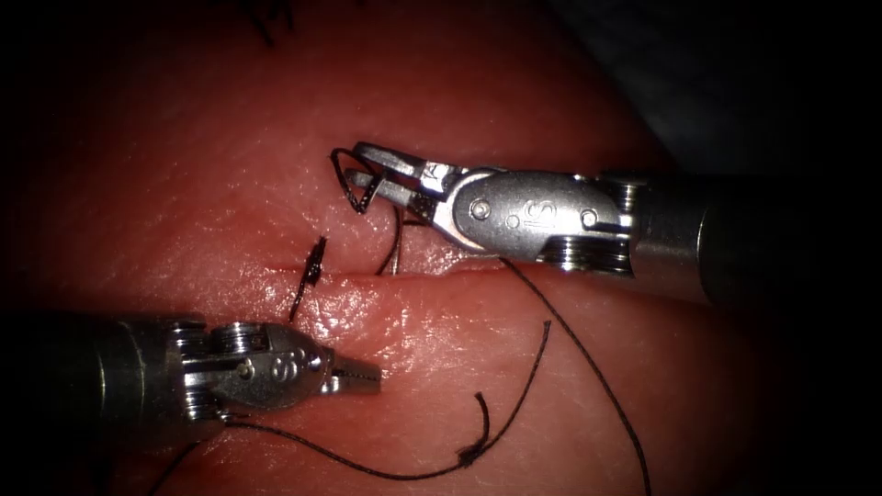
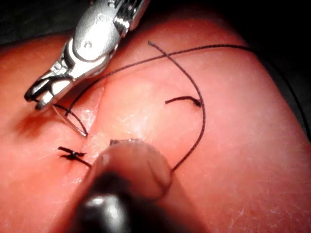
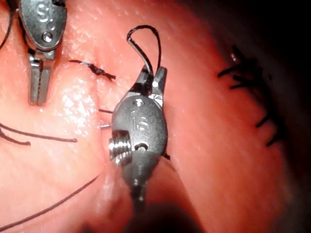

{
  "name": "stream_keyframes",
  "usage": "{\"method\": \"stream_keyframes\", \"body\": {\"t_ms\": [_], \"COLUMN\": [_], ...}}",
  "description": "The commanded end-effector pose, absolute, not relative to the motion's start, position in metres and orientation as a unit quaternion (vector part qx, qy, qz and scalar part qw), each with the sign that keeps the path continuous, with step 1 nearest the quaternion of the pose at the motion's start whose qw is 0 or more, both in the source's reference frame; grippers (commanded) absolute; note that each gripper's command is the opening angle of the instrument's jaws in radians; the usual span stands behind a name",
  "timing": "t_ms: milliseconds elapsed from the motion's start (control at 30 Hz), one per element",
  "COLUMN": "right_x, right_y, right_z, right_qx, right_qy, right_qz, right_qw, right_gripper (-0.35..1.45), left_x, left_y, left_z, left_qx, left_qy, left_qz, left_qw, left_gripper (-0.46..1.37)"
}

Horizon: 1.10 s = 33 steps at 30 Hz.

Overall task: Wound Closure
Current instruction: Use the right gripper to throw the needle through the bottom of the wound

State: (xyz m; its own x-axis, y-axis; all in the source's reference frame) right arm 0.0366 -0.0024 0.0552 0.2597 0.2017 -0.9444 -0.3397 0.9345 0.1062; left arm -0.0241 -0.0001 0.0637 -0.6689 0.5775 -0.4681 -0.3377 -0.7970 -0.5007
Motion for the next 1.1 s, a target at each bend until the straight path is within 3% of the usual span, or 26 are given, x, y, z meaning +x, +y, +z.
{"method": "stream_keyframes", "body": {"t_ms": [33, 433, 1100], "right_x": [0.0366, 0.0364, 0.0366], "right_y": [-0.0025, 0.0004, 0.0018], "right_z": [0.0553, 0.0560, 0.0565], "right_qx": [-0.057, 0.013, 0.095], "right_qy": [0.585, 0.612, 0.611], "right_qz": [0.172, 0.211, 0.248], "right_qw": [0.790, 0.762, 0.745], "right_gripper": [-0.35, -0.35, -0.35], "left_x": [-0.0240, -0.0240, -0.0234], "left_y": [-0.0002, -0.0006, -0.0013], "left_z": [0.0637, 0.0640, 0.0650], "left_qx": [-0.318, -0.323, -0.326], "left_qy": [-0.194, -0.195, -0.195], "left_qz": [0.893, 0.892, 0.893], "left_qw": [0.254, 0.249, 0.242], "left_gripper": [-0.35, -0.35, -0.35]}}
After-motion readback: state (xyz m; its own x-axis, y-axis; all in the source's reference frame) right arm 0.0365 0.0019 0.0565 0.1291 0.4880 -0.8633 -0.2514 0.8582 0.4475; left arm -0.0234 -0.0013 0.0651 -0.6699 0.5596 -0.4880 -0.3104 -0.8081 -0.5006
